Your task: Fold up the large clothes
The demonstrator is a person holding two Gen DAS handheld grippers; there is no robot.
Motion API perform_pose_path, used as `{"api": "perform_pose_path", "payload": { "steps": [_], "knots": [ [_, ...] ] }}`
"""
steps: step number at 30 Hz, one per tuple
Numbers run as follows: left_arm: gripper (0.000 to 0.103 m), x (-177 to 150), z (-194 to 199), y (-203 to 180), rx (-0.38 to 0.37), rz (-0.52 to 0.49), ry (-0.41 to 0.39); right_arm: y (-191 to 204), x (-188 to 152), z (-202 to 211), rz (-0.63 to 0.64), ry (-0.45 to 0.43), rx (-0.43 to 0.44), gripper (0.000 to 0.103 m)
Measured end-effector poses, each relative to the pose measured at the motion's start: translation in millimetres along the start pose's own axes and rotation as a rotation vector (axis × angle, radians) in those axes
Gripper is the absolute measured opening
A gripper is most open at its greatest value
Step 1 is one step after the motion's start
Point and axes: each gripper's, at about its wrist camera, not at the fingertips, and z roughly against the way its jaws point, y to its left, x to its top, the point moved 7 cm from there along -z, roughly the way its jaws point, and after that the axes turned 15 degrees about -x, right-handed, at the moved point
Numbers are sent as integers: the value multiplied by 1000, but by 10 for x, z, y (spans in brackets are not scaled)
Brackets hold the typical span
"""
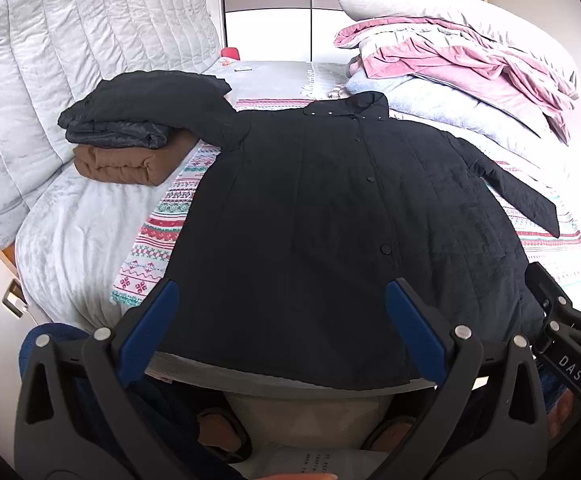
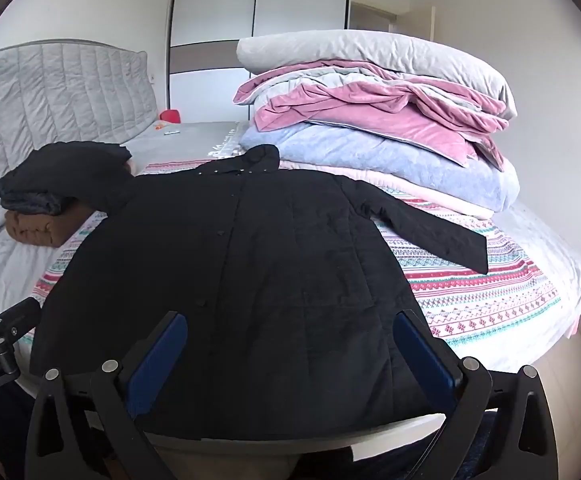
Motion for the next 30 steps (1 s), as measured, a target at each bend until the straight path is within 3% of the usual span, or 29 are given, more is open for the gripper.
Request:
{"api": "perform_pose_path", "payload": {
  "steps": [19, 28, 30],
  "knots": [
    [103, -31, -80, 112, 17, -3, 1, -6, -84, 55, -31, 18, -60, 103],
    [103, -58, -100, 155, 30, 0, 23, -27, -57, 68, -50, -25, -77, 103],
    [103, -41, -90, 150, 19, -3, -4, -20, -64, 67, -51, -19, -75, 103]
  ]
}}
